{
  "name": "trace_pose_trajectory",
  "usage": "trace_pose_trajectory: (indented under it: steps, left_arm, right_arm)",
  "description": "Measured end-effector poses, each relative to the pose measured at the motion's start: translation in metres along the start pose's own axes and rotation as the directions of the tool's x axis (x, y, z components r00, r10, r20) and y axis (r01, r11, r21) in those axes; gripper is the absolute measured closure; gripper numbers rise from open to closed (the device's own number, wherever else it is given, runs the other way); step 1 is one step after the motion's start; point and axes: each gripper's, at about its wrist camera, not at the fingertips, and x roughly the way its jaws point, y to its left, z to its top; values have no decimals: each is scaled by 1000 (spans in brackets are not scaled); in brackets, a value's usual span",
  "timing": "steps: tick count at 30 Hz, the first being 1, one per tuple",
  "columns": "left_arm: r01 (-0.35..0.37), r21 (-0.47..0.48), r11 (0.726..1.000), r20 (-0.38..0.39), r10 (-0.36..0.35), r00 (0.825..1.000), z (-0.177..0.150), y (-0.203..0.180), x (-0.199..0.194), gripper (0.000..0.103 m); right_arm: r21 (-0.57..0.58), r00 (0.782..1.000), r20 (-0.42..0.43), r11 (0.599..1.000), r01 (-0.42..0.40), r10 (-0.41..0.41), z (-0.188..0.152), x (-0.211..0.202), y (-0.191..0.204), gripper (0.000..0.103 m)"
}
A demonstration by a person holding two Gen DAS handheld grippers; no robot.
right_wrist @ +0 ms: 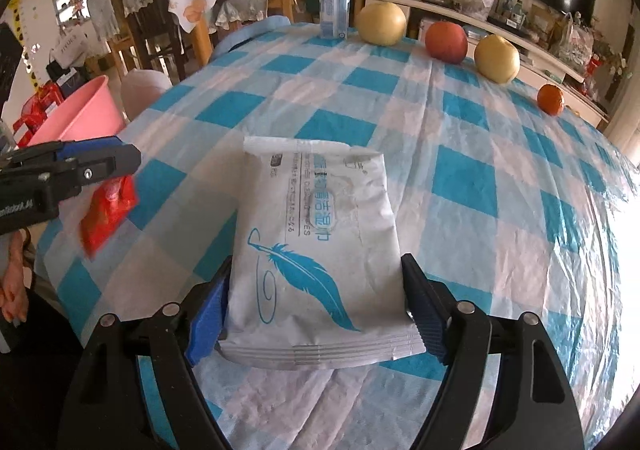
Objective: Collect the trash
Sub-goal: 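Close the right gripper on the white feather-print wipes pack while the left gripper holds the red packet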
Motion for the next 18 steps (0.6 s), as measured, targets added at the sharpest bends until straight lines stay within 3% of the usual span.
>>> trace_pose_trajectory:
  steps: [2,4,8,14,17,18]
  left_arm:
    - [-6,0,1000,-21,6,1000,-1,2,3,26]
    - [17,-17,1000,-52,-18,998,-3,6,7,17]
    - [3,-35,999,-116,-7,993,-8,10,17,17]
    - [-24,-2,1000,-117,23,993,-11,2,17,17]
    - [-22,9,1000,-108,23,994,-12,-1,14,28]
    - [-23,11,1000,-103,24,994,-13,-2,13,38]
  right_arm:
    - [1,1000,-1,1000,-3,3,0,1,-1,19]
    - [8,1000,1,1000,-25,25,1,1,-4,18]
    - [15,999,-7,999,-42,42,2,4,-8,13]
    - [-17,999,-15,999,-44,44,7,10,-5,13]
    - [-46,1000,-14,999,-21,20,7,12,-3,13]
    - [-49,1000,-10,999,-21,21,6,12,-3,13]
